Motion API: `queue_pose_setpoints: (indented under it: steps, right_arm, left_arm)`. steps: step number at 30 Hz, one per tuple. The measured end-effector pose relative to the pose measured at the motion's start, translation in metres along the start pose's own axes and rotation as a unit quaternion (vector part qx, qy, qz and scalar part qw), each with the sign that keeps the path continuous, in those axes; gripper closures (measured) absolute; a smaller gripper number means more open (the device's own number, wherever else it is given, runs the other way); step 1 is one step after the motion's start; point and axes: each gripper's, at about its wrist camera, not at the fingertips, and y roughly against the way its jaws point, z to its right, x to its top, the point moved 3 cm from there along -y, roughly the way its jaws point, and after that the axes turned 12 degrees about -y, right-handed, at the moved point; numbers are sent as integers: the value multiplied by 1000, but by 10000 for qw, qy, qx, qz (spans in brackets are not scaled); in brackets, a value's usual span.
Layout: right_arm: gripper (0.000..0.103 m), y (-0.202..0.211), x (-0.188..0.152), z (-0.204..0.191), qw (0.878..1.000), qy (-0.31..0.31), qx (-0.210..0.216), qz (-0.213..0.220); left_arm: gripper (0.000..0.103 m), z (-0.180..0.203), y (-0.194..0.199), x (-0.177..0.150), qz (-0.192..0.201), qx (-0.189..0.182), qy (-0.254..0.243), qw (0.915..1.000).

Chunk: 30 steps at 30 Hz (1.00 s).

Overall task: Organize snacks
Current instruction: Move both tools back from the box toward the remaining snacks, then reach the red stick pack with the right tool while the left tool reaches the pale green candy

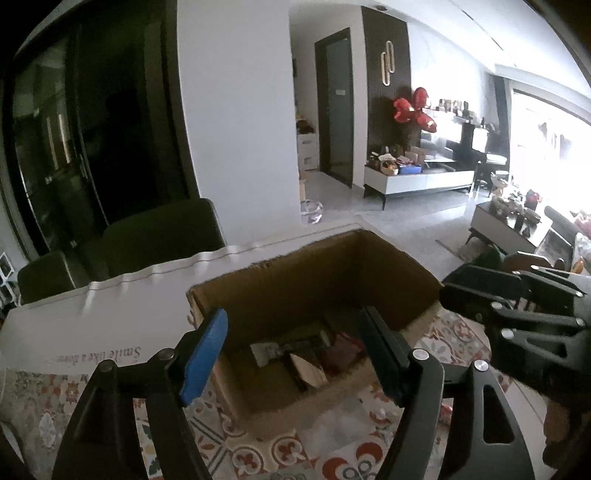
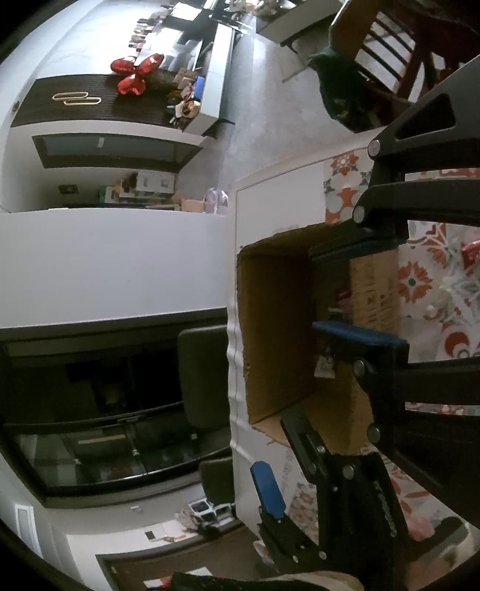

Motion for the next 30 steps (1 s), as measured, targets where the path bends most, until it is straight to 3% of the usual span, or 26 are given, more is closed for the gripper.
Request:
queue_pose_setpoints:
  steps: [14,30]
  right_arm:
    - [69,29,-42,24,9999,-81,-107,-51]
    - [69,17,-92,47,9975,-140,-270,-643]
  left_arm:
    - [30,46,30,-23,330,-214,-630,9972]
    - [30,82,15,-59,-16,-652,-1055,9923]
